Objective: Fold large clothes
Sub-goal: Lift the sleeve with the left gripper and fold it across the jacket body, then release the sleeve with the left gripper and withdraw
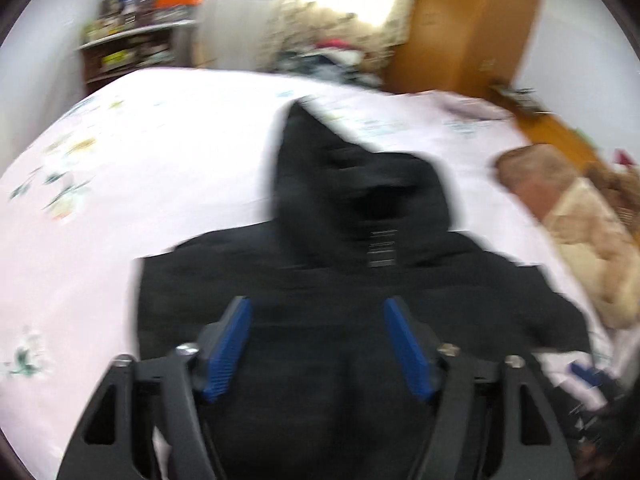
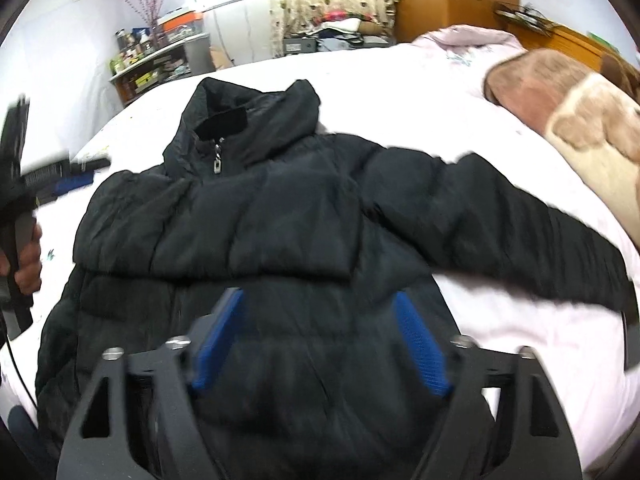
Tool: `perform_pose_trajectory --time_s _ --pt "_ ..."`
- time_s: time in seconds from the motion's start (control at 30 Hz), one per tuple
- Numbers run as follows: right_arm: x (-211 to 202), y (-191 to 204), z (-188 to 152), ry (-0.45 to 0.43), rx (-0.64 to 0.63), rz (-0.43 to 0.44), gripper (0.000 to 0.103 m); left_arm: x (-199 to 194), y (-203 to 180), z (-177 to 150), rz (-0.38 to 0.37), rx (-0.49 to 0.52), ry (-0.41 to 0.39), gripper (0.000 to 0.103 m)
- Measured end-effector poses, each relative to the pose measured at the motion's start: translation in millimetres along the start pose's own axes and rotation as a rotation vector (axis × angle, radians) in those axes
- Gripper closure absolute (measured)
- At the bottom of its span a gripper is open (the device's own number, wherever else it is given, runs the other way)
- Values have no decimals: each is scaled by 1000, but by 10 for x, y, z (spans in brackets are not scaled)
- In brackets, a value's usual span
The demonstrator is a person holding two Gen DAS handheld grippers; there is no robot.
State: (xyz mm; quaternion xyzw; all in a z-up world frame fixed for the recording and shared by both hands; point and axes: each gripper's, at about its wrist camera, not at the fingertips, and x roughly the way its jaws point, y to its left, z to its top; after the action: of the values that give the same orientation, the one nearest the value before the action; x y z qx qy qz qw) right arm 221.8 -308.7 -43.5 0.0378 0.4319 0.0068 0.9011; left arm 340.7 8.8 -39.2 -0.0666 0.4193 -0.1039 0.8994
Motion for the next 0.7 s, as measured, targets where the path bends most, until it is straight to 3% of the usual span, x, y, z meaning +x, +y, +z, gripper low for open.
perform_pose_trajectory --time_s 0.1,0.23,0.37,0.47,0.63,0.7 --pt "340 120 252 10 -37 5 52 248 354 -94 61 -51 57 57" --pt "887 122 444 79 -30 -22 53 476 379 -266 74 -31 87 58" --pt "1376 -76 306 166 32 -22 52 635 289 -358 98 32 88 58" --pt "1343 -77 312 170 31 -31 52 547 299 -315 95 31 86 58" --pt "926 -94 280 114 57 5 52 -44 308 -535 45 51 13 58" --pt "944 -97 160 136 38 0 52 -16 373 -671 58 47 47 58"
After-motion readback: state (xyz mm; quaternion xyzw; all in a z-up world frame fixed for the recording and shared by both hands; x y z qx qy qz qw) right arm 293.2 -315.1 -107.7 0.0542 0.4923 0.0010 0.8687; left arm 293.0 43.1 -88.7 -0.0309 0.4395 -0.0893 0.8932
